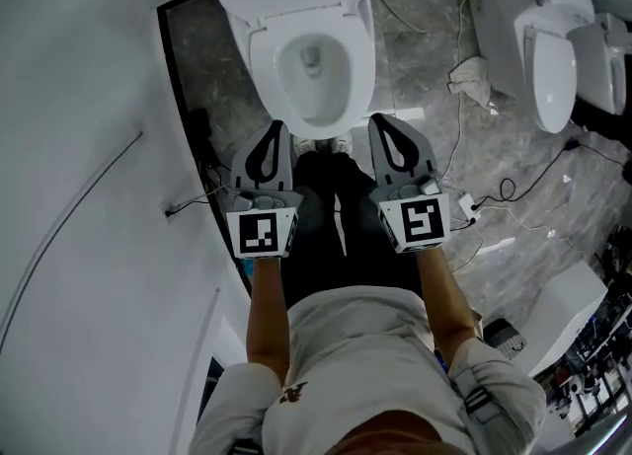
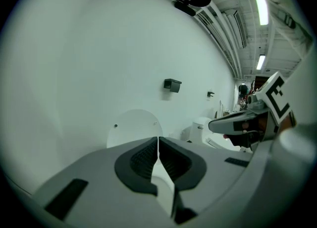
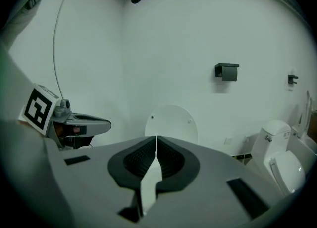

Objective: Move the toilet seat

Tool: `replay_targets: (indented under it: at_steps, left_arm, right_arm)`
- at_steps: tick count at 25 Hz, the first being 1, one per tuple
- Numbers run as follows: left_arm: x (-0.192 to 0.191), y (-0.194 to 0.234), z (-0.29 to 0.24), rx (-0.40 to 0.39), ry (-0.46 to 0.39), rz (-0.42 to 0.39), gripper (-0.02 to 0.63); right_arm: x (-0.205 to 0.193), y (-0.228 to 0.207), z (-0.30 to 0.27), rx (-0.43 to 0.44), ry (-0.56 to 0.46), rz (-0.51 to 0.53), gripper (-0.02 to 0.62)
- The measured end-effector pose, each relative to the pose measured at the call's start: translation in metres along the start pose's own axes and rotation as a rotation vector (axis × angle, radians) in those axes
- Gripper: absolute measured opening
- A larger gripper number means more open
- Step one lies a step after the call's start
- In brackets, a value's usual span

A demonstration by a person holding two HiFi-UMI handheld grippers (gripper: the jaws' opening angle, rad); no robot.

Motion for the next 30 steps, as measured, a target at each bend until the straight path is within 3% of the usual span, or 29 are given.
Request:
replay_targets:
  at_steps: [30]
  left_arm:
    - [-0.146,0.028,-0.051,-0.004,0.129,0.062,0.025]
  right_arm:
    - [-0.150,-0.012,-0.055,-0.053,0.180,-0.109,0.023]
Point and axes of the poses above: the fingertips, and each gripper's own axes: z backward along the fingers, y to its left, x out of its top, the point moved 8 cm from there along z, backward along the fingers, and after that the axes turned 4 degrees about -x, right-handed, at the moved point
